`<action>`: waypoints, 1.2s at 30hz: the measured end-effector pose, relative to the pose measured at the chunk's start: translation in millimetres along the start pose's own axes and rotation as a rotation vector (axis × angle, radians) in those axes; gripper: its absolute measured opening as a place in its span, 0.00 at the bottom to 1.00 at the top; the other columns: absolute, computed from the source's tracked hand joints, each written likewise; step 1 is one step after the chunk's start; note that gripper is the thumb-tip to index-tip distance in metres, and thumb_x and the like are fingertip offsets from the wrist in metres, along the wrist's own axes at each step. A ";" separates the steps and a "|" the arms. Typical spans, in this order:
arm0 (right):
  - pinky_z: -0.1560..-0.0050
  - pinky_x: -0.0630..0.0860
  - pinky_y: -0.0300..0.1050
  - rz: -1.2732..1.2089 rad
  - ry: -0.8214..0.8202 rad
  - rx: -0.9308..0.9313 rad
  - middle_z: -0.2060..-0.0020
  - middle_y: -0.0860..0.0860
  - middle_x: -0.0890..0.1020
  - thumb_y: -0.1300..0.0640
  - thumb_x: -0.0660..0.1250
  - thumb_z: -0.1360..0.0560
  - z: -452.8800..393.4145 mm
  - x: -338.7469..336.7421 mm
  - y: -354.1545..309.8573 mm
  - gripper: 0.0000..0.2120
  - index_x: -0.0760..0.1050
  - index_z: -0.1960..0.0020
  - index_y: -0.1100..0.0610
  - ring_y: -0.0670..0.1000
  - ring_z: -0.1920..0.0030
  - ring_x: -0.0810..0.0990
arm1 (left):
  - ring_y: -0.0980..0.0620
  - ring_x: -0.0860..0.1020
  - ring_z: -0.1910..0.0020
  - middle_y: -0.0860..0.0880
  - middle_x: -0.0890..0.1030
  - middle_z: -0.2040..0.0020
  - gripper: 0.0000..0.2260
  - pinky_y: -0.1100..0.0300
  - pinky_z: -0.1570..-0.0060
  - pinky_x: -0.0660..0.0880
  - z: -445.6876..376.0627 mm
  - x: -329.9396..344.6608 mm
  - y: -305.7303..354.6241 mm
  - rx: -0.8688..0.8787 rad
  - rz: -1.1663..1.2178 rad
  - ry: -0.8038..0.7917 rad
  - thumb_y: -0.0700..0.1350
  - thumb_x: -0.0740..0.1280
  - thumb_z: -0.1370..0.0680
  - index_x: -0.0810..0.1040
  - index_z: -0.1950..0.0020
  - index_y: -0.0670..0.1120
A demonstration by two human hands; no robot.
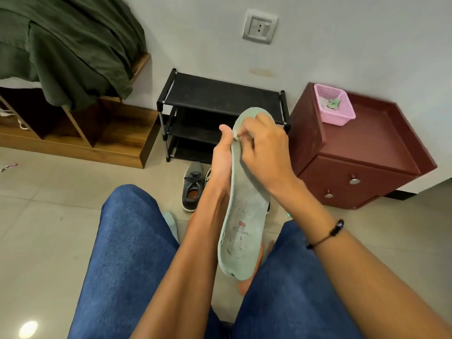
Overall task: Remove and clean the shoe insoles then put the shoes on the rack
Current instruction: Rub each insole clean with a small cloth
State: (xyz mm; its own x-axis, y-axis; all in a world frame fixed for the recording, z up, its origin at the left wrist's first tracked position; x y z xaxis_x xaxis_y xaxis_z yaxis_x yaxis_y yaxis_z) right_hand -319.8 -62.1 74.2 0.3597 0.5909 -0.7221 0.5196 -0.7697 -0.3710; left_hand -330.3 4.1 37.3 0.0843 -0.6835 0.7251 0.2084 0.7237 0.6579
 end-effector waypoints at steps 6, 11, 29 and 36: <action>0.64 0.65 0.44 0.280 -0.021 0.072 0.56 0.58 0.77 0.67 0.60 0.28 -43.5 -5.1 29.7 0.07 0.77 0.56 0.61 0.59 0.59 0.77 | 0.46 0.82 0.58 0.44 0.83 0.57 0.24 0.52 0.60 0.79 5.4 7.2 -4.3 -0.167 0.053 -0.130 0.59 0.51 0.19 0.78 0.46 0.43; 0.62 0.63 0.35 -0.042 0.101 0.144 0.62 0.54 0.78 0.69 0.63 0.32 -38.5 -25.0 26.9 0.07 0.79 0.60 0.60 0.50 0.61 0.75 | 0.46 0.82 0.59 0.43 0.84 0.57 0.28 0.50 0.62 0.79 4.2 6.9 2.9 -0.128 0.078 -0.113 0.60 0.47 0.19 0.77 0.45 0.41; 0.62 0.69 0.42 0.054 0.022 0.182 0.60 0.53 0.77 0.68 0.63 0.30 -49.3 -13.0 43.3 0.07 0.78 0.59 0.60 0.54 0.58 0.77 | 0.42 0.80 0.54 0.41 0.82 0.51 0.28 0.46 0.59 0.79 4.0 4.2 -1.8 -0.149 0.088 -0.151 0.61 0.51 0.20 0.82 0.46 0.42; 0.68 0.72 0.50 -0.181 -0.135 -0.049 0.66 0.49 0.73 0.65 0.64 0.32 18.8 -14.7 -15.1 0.04 0.77 0.63 0.59 0.51 0.66 0.73 | 0.51 0.82 0.65 0.45 0.81 0.67 0.30 0.54 0.51 0.78 -3.9 0.0 4.5 -0.023 0.124 -0.112 0.58 0.47 0.18 0.80 0.55 0.38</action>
State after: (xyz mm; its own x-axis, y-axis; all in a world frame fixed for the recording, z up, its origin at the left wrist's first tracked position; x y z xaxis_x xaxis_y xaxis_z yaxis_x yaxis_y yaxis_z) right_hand -347.6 -63.8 79.4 0.1515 0.6783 -0.7190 0.6043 -0.6392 -0.4757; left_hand -325.5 7.0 39.4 0.0014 -0.5734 0.8193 0.2253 0.7984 0.5584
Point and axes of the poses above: each hand's wrist, its own z-axis away from the middle knuckle, its own x-axis out of the palm, y = z × x, the point moved 2 cm from there along -z, towards the middle knuckle
